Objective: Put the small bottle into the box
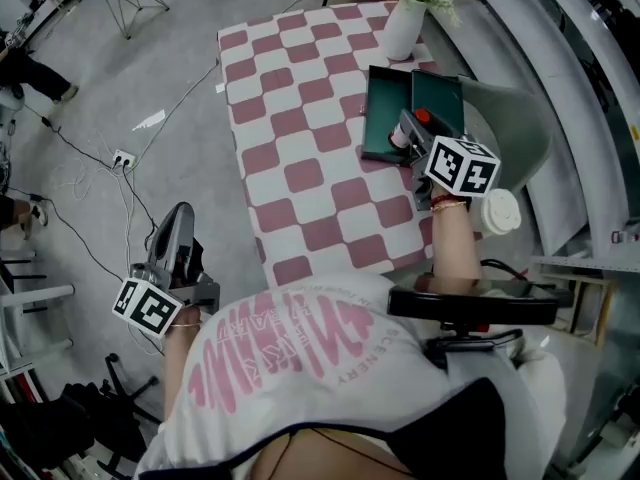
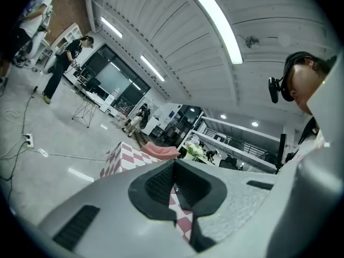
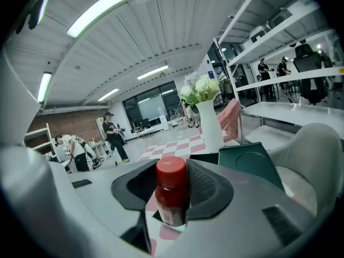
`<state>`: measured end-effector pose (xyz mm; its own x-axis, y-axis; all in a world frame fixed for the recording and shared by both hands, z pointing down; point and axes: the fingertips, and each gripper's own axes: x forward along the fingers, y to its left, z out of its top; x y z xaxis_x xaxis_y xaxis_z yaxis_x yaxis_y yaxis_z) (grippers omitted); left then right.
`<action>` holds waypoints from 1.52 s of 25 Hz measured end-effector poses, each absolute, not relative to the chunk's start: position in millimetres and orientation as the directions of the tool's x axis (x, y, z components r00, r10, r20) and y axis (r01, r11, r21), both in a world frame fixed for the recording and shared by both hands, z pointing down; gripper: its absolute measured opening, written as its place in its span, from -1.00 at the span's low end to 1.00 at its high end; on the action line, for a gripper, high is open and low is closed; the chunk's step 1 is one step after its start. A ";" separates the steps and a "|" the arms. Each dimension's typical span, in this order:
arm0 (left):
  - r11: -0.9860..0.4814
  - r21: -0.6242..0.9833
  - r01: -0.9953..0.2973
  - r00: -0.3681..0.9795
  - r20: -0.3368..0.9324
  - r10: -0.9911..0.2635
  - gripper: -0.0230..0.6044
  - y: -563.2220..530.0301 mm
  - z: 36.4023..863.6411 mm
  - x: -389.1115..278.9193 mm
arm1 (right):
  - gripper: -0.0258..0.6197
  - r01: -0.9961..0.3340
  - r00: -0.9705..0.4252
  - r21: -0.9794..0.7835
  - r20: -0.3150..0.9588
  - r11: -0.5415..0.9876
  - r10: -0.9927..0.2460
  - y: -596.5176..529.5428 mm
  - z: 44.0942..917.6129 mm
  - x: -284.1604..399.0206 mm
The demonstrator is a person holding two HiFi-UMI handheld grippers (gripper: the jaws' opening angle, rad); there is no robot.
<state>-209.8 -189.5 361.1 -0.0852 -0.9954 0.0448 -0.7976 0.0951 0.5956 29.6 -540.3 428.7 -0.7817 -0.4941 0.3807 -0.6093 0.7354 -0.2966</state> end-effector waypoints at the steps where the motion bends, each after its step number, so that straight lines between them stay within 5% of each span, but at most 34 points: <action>1: 0.105 0.603 -0.791 -0.097 0.046 -0.994 -0.90 -186.1 362.9 -211.6 | -0.44 -0.610 -0.781 -0.306 0.384 0.731 -0.492 -545.1 433.7 26.0; 38: 0.320 0.614 -0.722 -0.321 0.113 -0.940 -0.90 -93.9 387.9 -240.2 | -0.44 -0.633 -0.559 0.037 0.670 0.773 -0.489 -574.1 533.9 -36.1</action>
<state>-240.2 -93.9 387.9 -0.3206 -0.9404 0.1130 -0.7217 0.3198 0.6139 -36.1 -574.1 533.9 -0.5587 -0.4893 0.6697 -0.6330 0.7733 0.0369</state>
